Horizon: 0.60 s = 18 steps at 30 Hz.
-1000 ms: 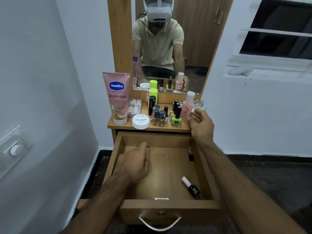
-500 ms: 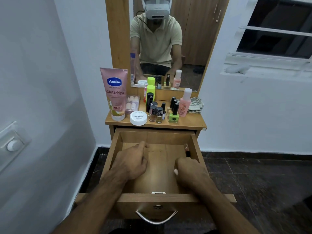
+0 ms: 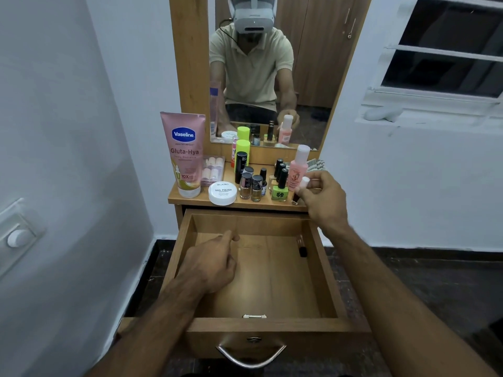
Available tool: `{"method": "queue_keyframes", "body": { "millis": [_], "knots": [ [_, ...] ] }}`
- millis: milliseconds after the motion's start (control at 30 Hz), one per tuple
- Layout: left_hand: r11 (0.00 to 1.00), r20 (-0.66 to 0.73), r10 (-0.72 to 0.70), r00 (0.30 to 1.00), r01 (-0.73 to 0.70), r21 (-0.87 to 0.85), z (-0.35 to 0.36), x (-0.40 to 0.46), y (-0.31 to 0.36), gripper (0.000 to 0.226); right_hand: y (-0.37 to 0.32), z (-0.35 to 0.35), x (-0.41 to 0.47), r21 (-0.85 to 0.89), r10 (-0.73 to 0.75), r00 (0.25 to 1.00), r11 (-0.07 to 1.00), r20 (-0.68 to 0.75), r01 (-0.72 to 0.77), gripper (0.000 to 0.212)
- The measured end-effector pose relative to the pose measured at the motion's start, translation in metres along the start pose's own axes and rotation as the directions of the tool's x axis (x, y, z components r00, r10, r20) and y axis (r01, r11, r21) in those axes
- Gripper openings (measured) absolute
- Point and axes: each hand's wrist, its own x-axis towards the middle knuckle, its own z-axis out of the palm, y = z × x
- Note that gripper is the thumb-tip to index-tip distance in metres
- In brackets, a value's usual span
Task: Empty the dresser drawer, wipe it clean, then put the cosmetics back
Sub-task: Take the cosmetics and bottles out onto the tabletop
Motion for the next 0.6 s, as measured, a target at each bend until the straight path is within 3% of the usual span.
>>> {"method": "queue_keyframes", "body": {
  "millis": [267, 467, 567, 600],
  "knots": [
    [1.0, -0.004, 0.016, 1.0, -0.016, -0.001, 0.0, 0.0, 0.001, 0.046, 0.006, 0.016, 0.005, -0.01, -0.007, 1.0, 1.0, -0.01, 0.007, 0.039],
    [1.0, -0.023, 0.029, 0.999, -0.029, -0.003, 0.0, -0.002, 0.001, 0.046, 0.012, 0.01, -0.009, 0.053, 0.013, 0.988, 0.999, -0.154, -0.005, 0.03],
    [0.999, -0.019, 0.033, 0.999, -0.033, 0.0, -0.001, -0.002, 0.002, 0.046, 0.022, 0.005, -0.026, -0.08, 0.002, 0.983, 0.997, -0.181, -0.016, 0.017],
    [0.999, -0.017, 0.033, 0.999, -0.033, 0.0, 0.0, -0.002, 0.002, 0.046, 0.025, 0.005, -0.031, -0.176, 0.018, 0.992, 0.984, -0.125, -0.04, 0.013]
  ]
}}
